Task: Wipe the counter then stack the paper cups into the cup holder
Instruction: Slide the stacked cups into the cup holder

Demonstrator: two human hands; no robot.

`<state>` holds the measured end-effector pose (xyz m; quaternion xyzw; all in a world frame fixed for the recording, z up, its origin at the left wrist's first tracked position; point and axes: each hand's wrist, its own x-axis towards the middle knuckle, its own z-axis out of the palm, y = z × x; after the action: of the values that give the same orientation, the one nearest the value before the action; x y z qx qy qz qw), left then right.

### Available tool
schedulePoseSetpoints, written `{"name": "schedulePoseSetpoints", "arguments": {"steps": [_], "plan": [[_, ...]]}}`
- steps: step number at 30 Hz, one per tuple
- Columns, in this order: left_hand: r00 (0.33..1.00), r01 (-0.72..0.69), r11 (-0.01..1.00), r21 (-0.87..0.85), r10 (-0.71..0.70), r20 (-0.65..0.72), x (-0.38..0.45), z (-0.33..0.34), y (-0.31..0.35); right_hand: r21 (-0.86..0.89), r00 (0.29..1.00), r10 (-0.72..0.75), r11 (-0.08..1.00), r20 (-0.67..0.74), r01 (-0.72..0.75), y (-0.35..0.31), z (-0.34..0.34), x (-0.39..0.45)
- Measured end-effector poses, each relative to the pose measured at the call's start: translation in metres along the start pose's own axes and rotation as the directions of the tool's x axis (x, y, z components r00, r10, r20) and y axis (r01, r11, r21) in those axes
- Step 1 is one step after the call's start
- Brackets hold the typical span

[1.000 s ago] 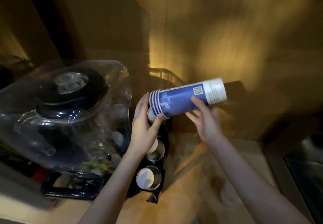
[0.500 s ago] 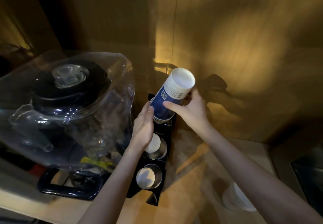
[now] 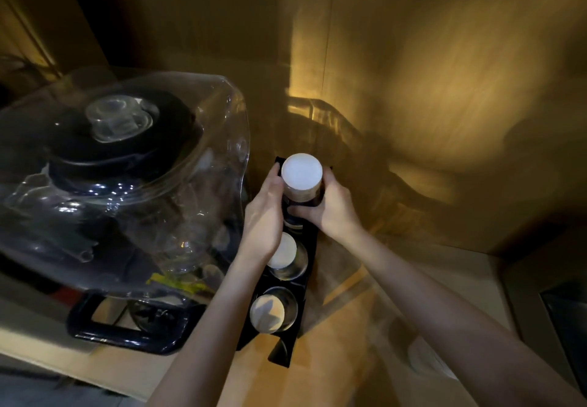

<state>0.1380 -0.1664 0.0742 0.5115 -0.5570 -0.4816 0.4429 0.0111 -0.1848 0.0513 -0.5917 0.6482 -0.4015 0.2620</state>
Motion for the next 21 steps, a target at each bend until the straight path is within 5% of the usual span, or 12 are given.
{"name": "schedulePoseSetpoints", "arguments": {"steps": [3, 8, 13, 16, 21], "plan": [[0.992, -0.116, 0.973, 0.198, 0.122, -0.014, -0.004, 0.004, 0.002, -0.058, 0.998, 0.045, 0.997, 0.040, -0.043, 0.010, 0.012, 0.004], [0.977, -0.206, 0.857, 0.472, 0.151, 0.151, -0.002, 0.009, -0.017, -0.086, 0.981, 0.116, 0.991, 0.157, -0.104, 0.020, 0.019, 0.005], [0.965, -0.259, 0.598, 0.758, 0.191, 0.179, -0.001, 0.016, -0.036, -0.008, 0.960, 0.161, 0.986, 0.229, -0.164, 0.022, 0.015, 0.006], [0.950, -0.279, 0.463, 0.842, 0.263, 0.170, 0.003, 0.020, -0.038, -0.019, 0.931, 0.180, 0.983, 0.316, -0.184, 0.018, 0.006, 0.005], [0.958, -0.270, 0.385, 0.883, 0.198, 0.207, 0.006, 0.021, -0.033, -0.030, 0.924, 0.184, 0.982, 0.336, -0.185, 0.013, -0.021, -0.011]]}}
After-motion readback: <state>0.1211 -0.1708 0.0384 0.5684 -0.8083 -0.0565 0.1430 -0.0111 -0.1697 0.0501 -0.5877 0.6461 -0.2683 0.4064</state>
